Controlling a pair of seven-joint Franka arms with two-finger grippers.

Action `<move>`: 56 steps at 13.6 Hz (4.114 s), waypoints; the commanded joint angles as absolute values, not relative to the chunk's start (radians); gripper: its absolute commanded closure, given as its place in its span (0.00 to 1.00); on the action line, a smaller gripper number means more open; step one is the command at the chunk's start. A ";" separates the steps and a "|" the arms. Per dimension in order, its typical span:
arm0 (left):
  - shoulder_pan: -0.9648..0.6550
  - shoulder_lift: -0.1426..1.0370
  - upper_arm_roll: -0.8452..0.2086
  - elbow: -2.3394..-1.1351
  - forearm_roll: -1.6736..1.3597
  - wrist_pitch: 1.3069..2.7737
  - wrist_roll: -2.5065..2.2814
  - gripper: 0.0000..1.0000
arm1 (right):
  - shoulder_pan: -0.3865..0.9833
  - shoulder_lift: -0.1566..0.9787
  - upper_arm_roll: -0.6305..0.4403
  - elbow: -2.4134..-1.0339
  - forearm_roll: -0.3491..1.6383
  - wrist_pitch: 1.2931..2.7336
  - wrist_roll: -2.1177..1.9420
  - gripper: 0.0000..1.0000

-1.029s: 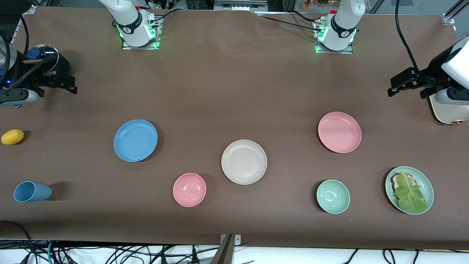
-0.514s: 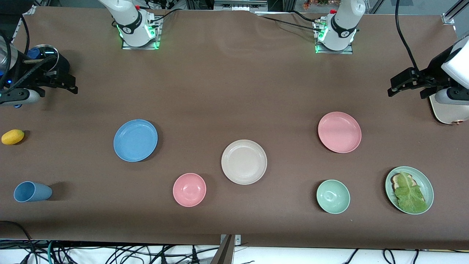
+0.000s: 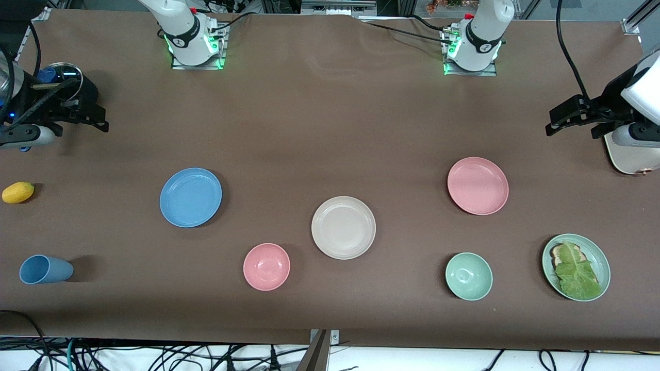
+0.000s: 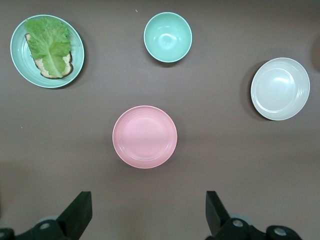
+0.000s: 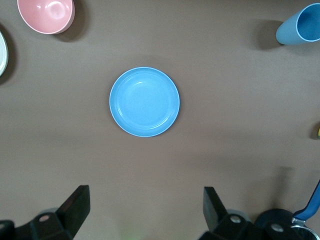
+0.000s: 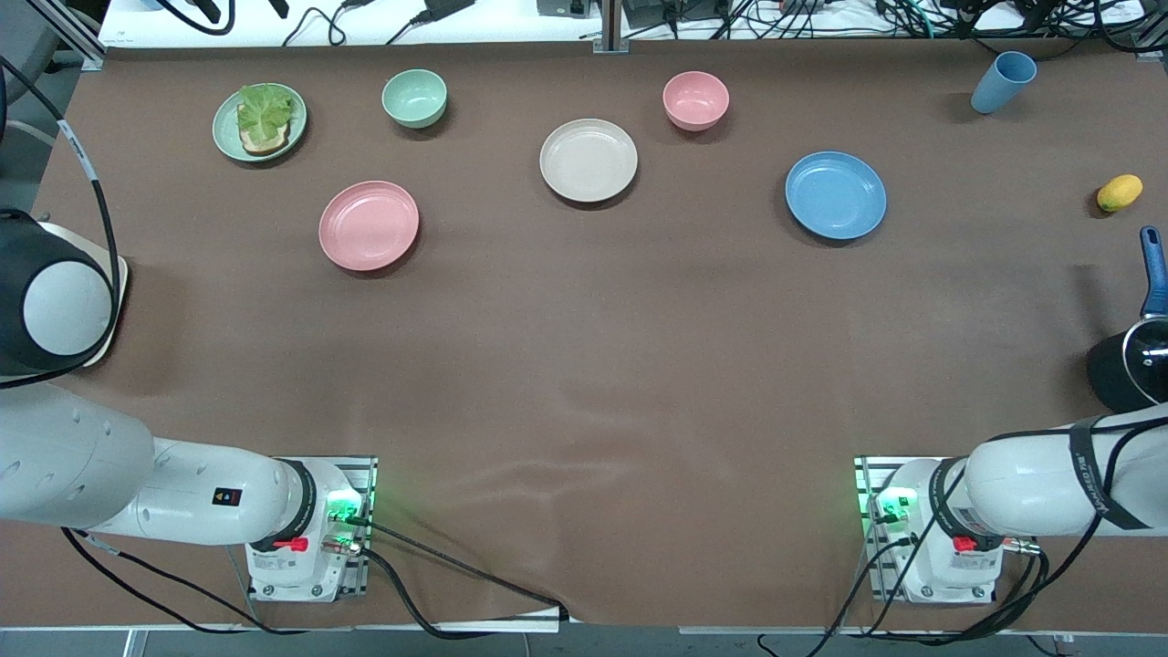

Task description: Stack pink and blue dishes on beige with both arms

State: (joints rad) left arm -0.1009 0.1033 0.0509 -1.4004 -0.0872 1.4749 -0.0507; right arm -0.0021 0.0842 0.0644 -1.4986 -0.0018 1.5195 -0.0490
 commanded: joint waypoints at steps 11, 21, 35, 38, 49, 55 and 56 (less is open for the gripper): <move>-0.094 0.233 0.052 -1.379 -0.074 1.569 -0.029 0.00 | -0.009 0.089 0.069 -1.483 -0.005 1.511 -0.044 0.00; -0.106 0.442 0.051 -1.382 -0.075 1.658 -0.038 0.00 | -0.009 0.089 0.069 -1.483 -0.008 1.513 -0.044 0.00; -0.046 0.508 0.258 -1.771 -0.455 2.009 0.510 0.00 | -0.011 0.091 0.069 -1.483 -0.015 1.520 -0.044 0.00; -0.040 0.508 0.262 -1.873 -0.538 2.092 0.627 0.00 | -0.009 0.092 0.069 -1.483 -0.012 1.522 -0.043 0.00; -0.046 0.451 0.293 -2.150 -0.750 2.285 0.882 0.00 | -0.009 0.092 0.069 -1.483 -0.006 1.536 -0.043 0.00; -0.061 0.456 0.293 -2.163 -0.796 2.313 0.882 0.52 | -0.009 0.097 0.069 -1.483 -0.014 1.536 -0.044 0.00; -0.063 0.459 0.293 -2.163 -0.796 2.316 0.882 0.73 | -0.009 0.097 0.069 -1.483 -0.014 1.536 -0.044 0.00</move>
